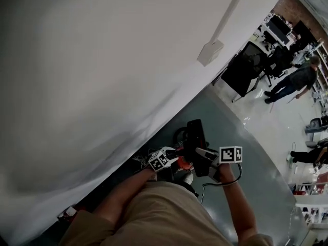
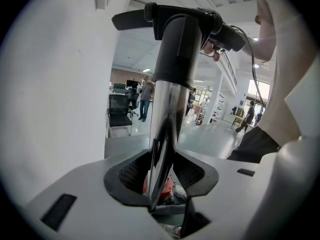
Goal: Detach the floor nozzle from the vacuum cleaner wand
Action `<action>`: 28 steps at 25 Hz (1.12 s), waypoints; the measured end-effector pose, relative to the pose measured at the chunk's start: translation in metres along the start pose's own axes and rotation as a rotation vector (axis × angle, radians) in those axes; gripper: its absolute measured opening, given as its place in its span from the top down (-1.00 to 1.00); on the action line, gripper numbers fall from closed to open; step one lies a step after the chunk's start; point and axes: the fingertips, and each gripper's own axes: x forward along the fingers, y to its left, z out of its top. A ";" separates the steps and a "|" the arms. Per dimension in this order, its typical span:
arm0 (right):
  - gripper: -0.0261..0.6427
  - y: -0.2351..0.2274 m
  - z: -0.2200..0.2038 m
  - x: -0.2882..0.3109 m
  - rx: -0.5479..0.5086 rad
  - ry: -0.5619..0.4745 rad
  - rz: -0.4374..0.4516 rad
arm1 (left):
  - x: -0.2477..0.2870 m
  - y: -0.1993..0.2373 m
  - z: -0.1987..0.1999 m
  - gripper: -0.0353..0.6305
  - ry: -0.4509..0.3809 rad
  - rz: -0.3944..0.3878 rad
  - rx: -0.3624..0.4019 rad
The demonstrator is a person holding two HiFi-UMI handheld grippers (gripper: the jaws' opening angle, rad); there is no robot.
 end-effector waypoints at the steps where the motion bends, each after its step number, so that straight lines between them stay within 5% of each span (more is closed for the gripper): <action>1: 0.33 -0.004 0.001 -0.001 0.064 -0.014 0.032 | -0.001 -0.001 0.000 0.41 0.001 0.001 0.003; 3: 0.33 -0.005 0.000 -0.002 0.113 -0.035 0.048 | -0.004 -0.002 -0.002 0.41 0.009 0.002 0.009; 6: 0.33 0.012 -0.005 0.003 -0.076 -0.007 -0.049 | -0.005 0.001 -0.004 0.41 0.023 0.006 0.003; 8: 0.33 0.013 -0.005 0.003 -0.109 0.010 -0.067 | -0.005 0.000 -0.005 0.41 0.027 0.006 0.003; 12: 0.33 -0.002 -0.003 0.000 0.139 -0.044 0.040 | -0.006 -0.004 -0.005 0.42 0.049 0.000 0.046; 21: 0.33 -0.035 -0.006 0.000 0.403 -0.120 0.241 | -0.003 -0.004 -0.007 0.42 0.055 -0.001 0.064; 23: 0.33 -0.036 -0.004 0.000 0.345 -0.109 0.197 | -0.003 -0.003 -0.008 0.42 0.058 0.002 0.063; 28: 0.33 0.014 -0.013 -0.004 -0.108 -0.026 -0.038 | -0.005 -0.006 -0.009 0.42 0.073 0.014 0.053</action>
